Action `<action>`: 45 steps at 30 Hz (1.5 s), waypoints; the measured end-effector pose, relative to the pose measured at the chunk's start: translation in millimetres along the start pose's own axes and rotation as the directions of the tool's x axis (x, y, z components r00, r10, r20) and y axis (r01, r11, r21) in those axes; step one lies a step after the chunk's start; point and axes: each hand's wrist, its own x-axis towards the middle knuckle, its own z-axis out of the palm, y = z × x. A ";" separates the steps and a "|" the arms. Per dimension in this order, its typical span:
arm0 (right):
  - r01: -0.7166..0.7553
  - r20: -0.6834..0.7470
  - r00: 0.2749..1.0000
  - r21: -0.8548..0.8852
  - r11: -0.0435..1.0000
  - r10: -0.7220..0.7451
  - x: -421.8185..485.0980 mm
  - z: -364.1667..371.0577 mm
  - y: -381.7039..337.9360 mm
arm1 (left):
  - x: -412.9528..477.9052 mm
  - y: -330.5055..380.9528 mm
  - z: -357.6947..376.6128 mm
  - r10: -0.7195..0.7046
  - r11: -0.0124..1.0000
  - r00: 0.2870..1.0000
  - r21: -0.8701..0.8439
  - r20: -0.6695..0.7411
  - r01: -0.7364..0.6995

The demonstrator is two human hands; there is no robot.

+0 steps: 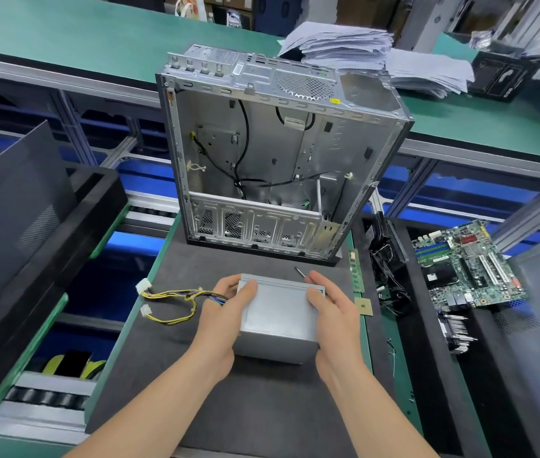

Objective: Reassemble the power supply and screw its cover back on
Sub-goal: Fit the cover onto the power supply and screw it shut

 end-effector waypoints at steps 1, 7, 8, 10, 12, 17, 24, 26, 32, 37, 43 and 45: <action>-0.008 0.008 1.000 0.004 1.000 0.008 0.6 -0.6 -0.6 | 1.1 -0.2 -0.1 0.001 1.000 1.000 -0.012 -0.002 -0.001; 0.040 0.030 0.999 -0.035 0.999 -0.039 -5.0 -3.2 1.8 | -1.0 -1.1 2.8 0.040 0.999 0.999 -0.017 -0.015 -0.040; 0.056 0.030 0.998 -0.043 0.998 -0.055 -6.5 -2.0 2.5 | -1.6 -1.7 3.3 0.053 0.999 0.998 -0.011 -0.019 -0.053; 0.078 -0.003 0.997 -0.066 0.995 -0.078 -7.6 1.5 4.5 | -1.6 -3.1 4.6 0.068 0.998 0.997 0.012 -0.034 -0.067; 0.103 -0.044 0.993 -0.095 0.990 -0.107 -7.1 4.5 7.6 | -0.3 -5.2 5.5 0.073 0.996 0.995 0.046 -0.063 -0.070; 0.131 -0.158 0.977 -0.085 0.988 -0.143 -3.3 8.7 9.4 | -1.9 -2.8 12.3 0.097 0.993 0.986 0.075 -0.132 -0.087; -0.014 -0.120 0.992 0.196 0.980 0.039 -2.6 10.3 3.8 | 1.1 -2.9 18.6 -0.061 0.986 0.977 -0.162 -0.203 0.028; -0.002 -0.097 0.995 0.186 0.982 0.021 -2.5 8.9 4.2 | 1.5 -1.8 19.6 -0.066 0.977 0.980 -0.212 -0.185 0.025; 0.423 0.108 0.893 -0.531 0.734 -0.437 -6.5 0.2 -1.0 | 0.1 -1.5 20.8 0.015 0.952 0.974 -0.294 -0.225 -0.082; 0.743 0.731 0.649 -0.668 -0.029 -0.210 -1.9 15.5 -25.4 | 0.1 -0.2 10.4 -0.039 0.936 0.995 -0.352 -0.096 0.003; 0.771 0.775 0.622 -0.631 -0.088 -0.107 10.6 28.1 -34.9 | 1.8 4.3 -15.9 0.096 0.995 0.984 -0.054 0.153 -0.089; 0.794 0.791 0.605 -0.608 -0.007 -0.087 13.0 21.8 -37.0 | 0.2 0.6 -26.3 0.153 0.965 0.941 0.157 0.303 -0.207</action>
